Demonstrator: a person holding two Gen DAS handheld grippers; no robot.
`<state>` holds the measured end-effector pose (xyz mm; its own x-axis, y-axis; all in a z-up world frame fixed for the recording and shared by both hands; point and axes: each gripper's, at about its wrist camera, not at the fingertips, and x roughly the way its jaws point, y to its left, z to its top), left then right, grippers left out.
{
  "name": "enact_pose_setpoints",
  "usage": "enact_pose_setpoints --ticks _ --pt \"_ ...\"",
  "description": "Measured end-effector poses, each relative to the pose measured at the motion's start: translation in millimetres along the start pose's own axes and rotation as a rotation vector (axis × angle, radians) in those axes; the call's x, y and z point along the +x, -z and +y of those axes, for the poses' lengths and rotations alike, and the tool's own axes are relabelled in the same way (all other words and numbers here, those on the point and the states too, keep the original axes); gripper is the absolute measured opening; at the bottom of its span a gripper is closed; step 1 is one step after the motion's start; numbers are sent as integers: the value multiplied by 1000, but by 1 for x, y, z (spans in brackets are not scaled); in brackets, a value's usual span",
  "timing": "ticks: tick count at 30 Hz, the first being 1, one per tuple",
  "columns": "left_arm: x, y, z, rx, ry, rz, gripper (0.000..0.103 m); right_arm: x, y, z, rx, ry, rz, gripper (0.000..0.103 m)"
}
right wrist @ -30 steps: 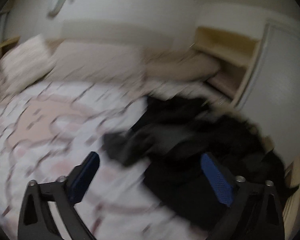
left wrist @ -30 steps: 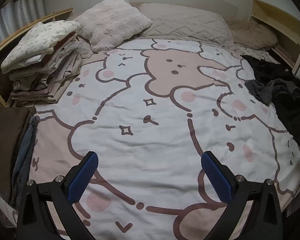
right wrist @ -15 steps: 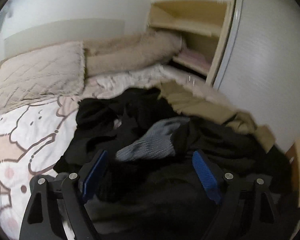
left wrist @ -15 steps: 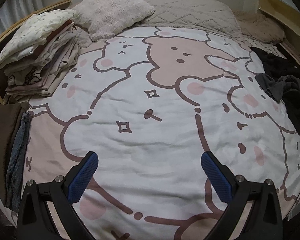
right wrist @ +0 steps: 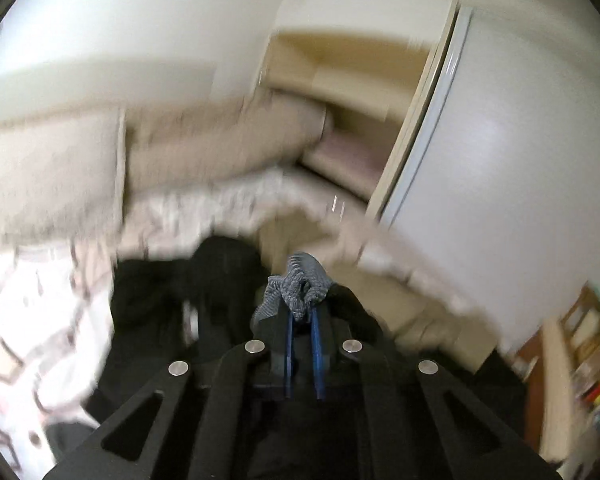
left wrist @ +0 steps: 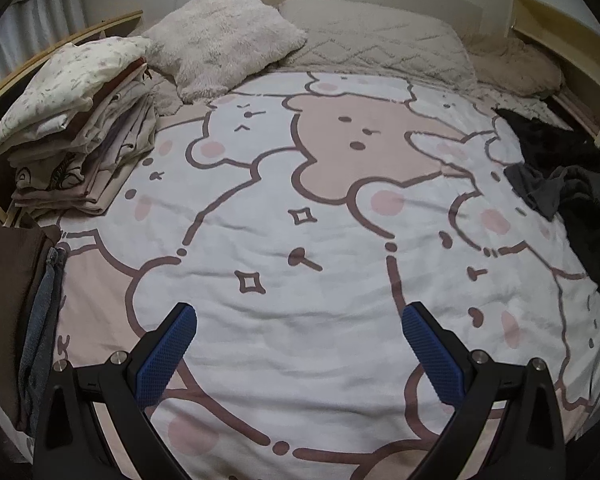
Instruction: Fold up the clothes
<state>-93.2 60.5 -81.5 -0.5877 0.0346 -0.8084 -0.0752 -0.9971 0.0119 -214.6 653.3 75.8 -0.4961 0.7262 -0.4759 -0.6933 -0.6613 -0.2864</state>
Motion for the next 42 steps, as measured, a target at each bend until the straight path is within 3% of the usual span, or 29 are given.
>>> enact_pose_setpoints --ticks 7,12,15,19,24,28,31,35,40,42 --pt "-40 -3 14 -10 25 -108 103 -130 -88 -11 -2 -55 -226 8" --pt "-65 -1 35 -66 51 -166 103 -233 -113 14 -67 -140 -386 8" --pt "-82 3 51 -107 70 -200 103 -310 -119 45 -127 -181 -558 8" --pt "-108 12 75 -137 32 -277 103 -416 -134 88 -205 -308 -714 8" --pt "-131 22 113 -197 -15 -336 103 -541 -143 114 -196 -378 -961 8" --pt "-154 29 146 -244 -67 -405 103 -613 -167 112 -118 -432 -1035 8" --pt "-182 37 171 -262 -126 -490 103 -635 -172 109 -57 -463 -1028 8" --pt "-200 46 196 -274 -175 -538 103 -610 -143 110 -48 -508 -956 8" --pt "-200 64 217 -316 -141 -516 103 -501 -67 117 -72 -621 -651 8" --pt "-193 70 215 -302 -127 -493 103 -447 -31 129 -108 -599 -521 8"
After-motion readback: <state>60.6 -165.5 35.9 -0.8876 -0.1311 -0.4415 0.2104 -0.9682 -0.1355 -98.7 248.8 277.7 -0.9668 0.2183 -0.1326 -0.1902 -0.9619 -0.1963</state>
